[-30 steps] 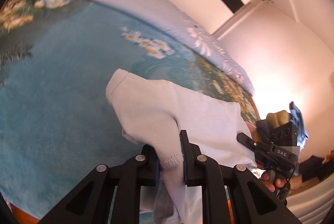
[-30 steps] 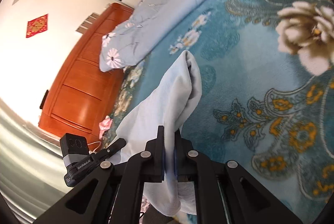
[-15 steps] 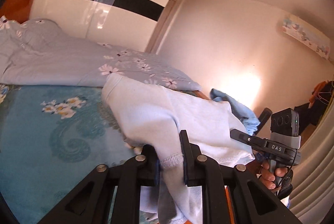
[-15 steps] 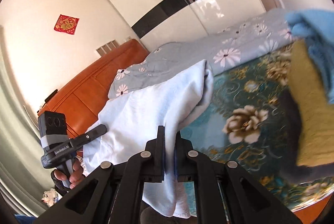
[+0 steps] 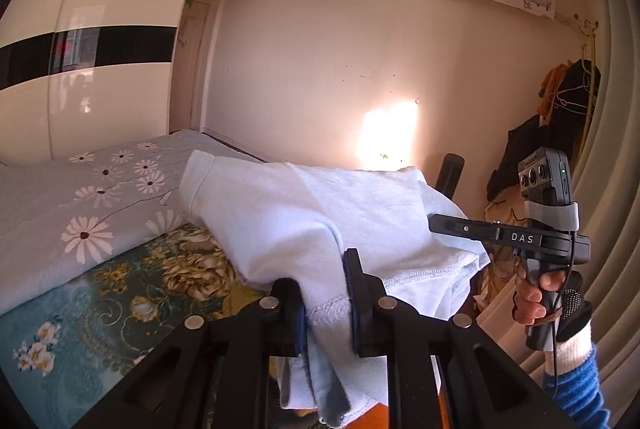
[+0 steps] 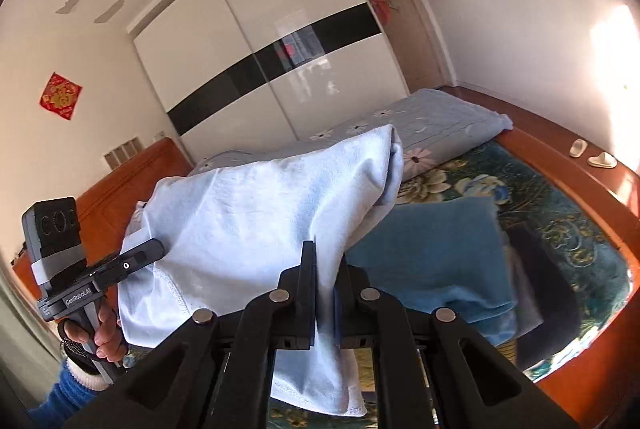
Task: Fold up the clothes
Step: 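Carry the shirt bundle with both grippers onto the folded clothes stack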
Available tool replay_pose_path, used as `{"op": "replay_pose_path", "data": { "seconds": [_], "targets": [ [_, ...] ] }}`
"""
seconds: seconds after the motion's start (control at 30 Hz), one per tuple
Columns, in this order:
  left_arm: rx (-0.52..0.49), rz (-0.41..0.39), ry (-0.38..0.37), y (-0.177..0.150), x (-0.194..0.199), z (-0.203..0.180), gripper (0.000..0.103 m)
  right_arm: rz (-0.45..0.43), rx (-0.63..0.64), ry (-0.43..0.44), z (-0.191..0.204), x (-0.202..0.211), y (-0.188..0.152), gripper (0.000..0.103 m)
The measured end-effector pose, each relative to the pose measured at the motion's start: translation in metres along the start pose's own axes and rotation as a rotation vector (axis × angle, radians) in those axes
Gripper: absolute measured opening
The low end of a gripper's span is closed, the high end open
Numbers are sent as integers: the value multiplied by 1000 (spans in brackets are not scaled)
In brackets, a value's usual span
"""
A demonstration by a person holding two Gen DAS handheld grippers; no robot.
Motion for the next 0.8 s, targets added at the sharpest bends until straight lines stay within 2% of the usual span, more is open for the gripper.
{"op": "replay_pose_path", "data": {
  "seconds": [0.1,0.2,0.3,0.4,0.47,0.63,0.67,0.77,0.8],
  "targets": [
    [45,13,-34,6,-38,-1,17,20,-36,-66,-35,-2,15,7],
    [74,41,-15,3,-75,8,19,22,-89,-79,-65,-11,24,7],
    [125,98,33,-11,-111,35,19,42,-169,-66,-94,-34,15,7],
    [182,160,42,-31,-130,63,21,130,-219,-83,-118,-73,-16,7],
    [187,173,25,-40,-135,69,23,149,-261,-57,-136,-86,-37,7],
    [214,179,-45,-35,-122,72,29,74,-330,35,-153,-76,-48,8],
    [215,175,-50,-34,-117,71,30,70,-329,29,-153,-72,-48,8],
    [199,152,-29,-30,-104,70,42,55,-335,-5,-151,-58,-46,13],
    [194,149,-18,-31,-100,69,45,52,-323,-39,-150,-52,-47,15]
  ]
}}
Point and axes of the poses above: each gripper's, at about its wrist camera, not at the fingertips, and x roughly against the way its jaws point, z to its left, y to its top, the point moved 1 cm from there along -x, roughly the way its jaws point, and after that the axes turned 10 degrees about x, right-handed, at the moved point
